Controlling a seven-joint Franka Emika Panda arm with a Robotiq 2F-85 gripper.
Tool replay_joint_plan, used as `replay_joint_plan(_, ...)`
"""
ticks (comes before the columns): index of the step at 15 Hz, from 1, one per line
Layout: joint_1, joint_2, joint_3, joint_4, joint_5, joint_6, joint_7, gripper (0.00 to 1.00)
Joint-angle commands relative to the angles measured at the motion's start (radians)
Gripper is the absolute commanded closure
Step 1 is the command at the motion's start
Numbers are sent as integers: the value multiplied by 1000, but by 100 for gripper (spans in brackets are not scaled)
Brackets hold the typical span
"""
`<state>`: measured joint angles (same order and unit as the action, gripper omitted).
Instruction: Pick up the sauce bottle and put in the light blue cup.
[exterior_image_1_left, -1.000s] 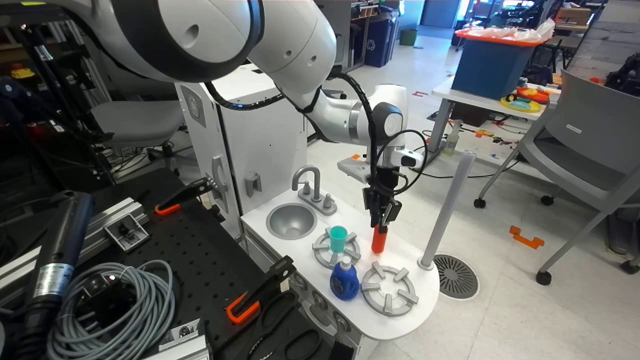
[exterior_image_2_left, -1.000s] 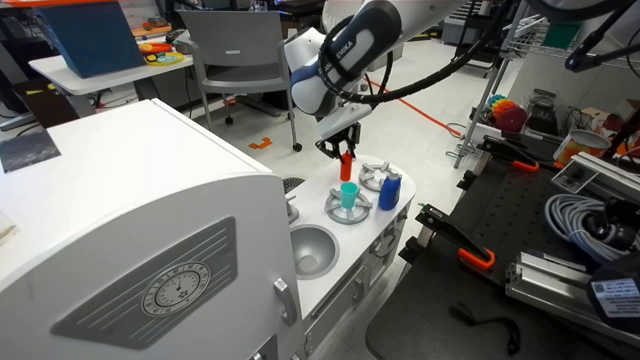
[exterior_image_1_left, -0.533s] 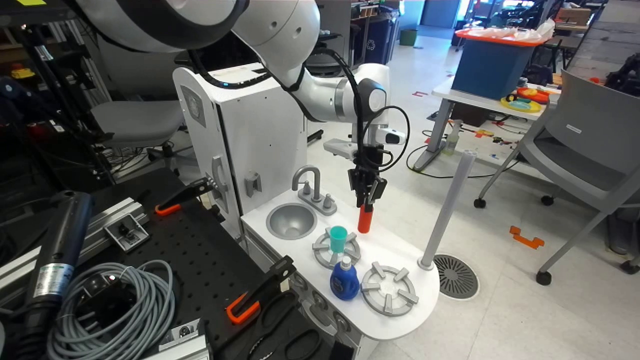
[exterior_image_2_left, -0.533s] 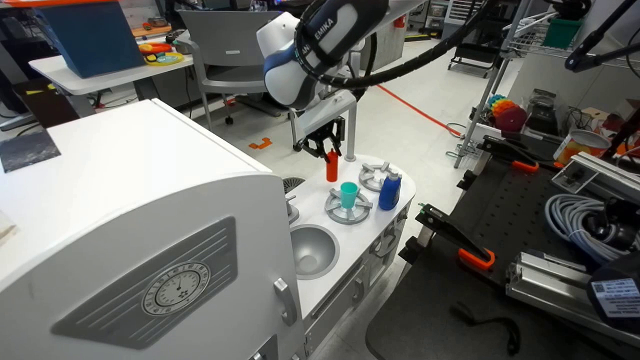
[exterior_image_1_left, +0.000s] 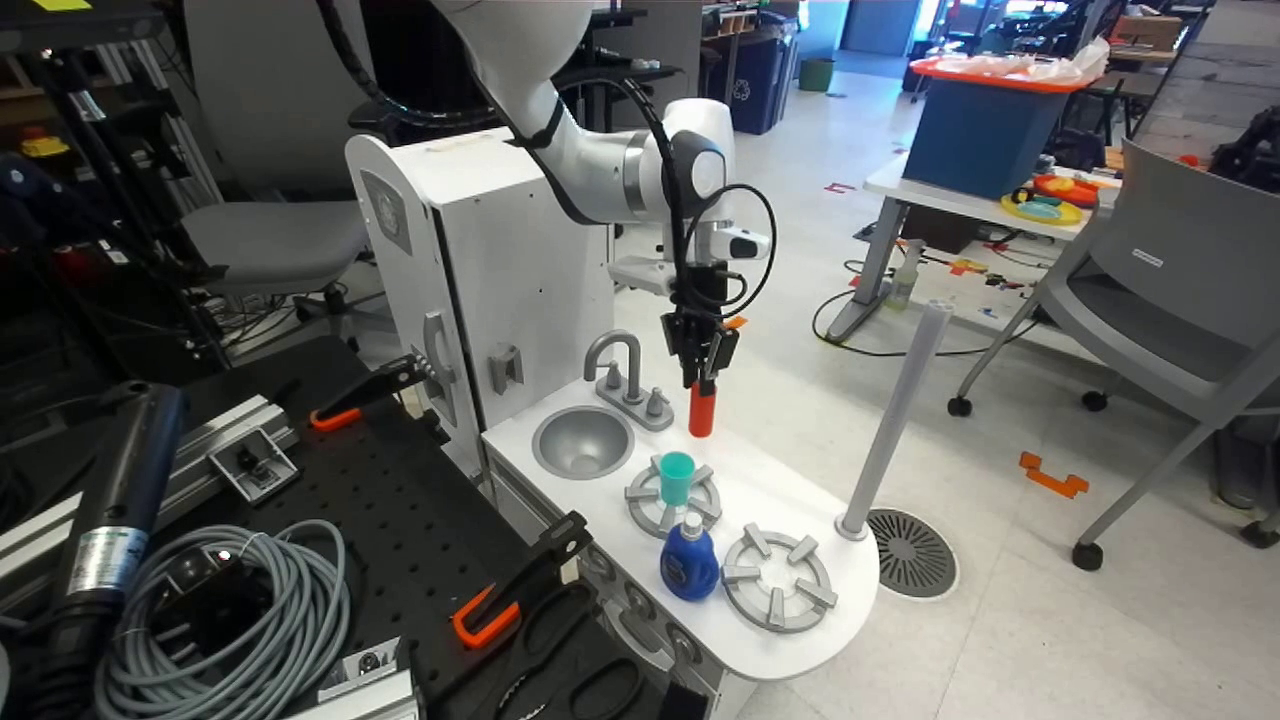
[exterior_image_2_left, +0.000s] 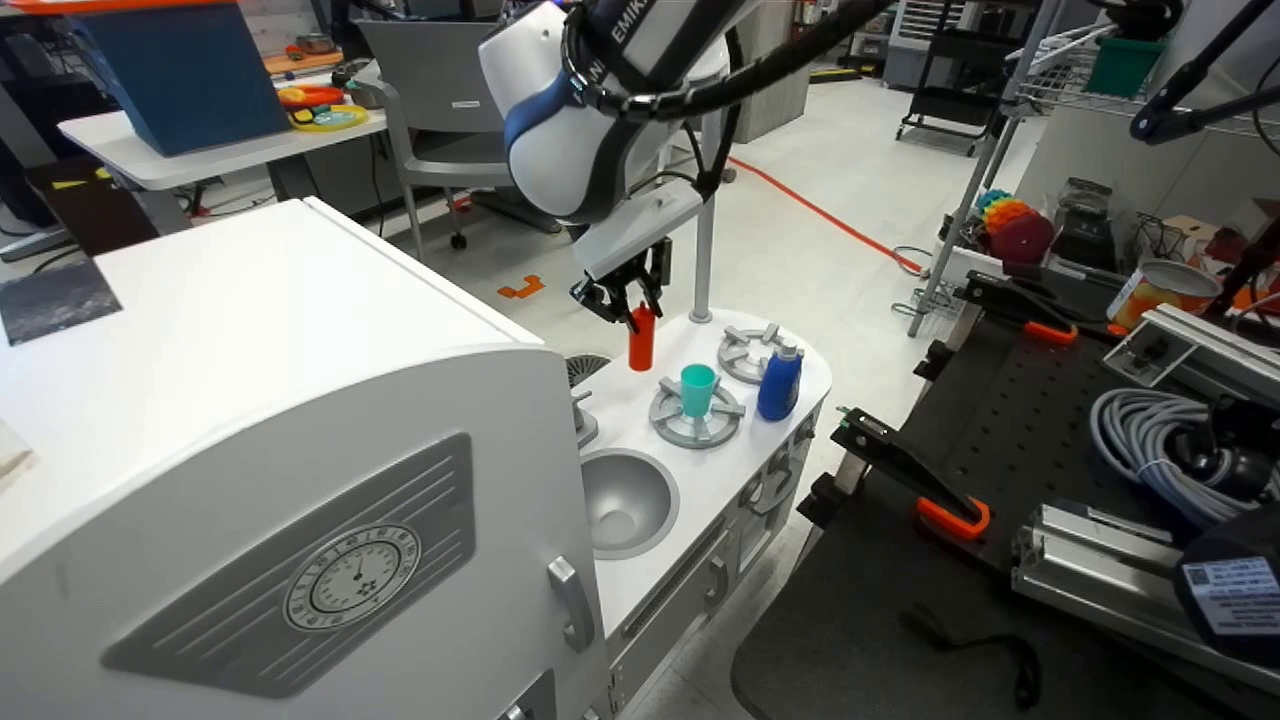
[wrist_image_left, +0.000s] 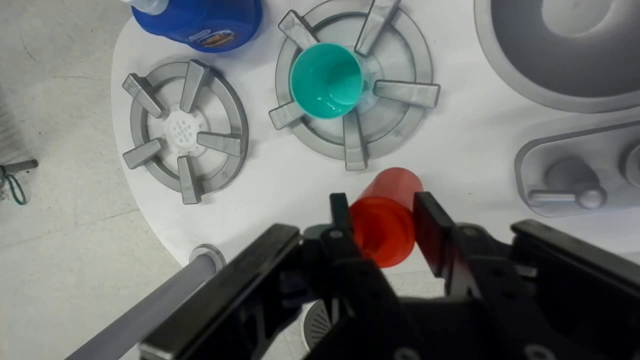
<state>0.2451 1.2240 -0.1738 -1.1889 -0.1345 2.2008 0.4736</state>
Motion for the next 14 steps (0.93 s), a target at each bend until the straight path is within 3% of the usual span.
replay_joint_plan(1,36,-153,-7,-245,-17,103,8,89)
replay_joint_plan(9,77,-343,-33,-591,-41,296,37,89)
replay_joint_plan(14,74,-351,-52,-609,-26,271,71,89)
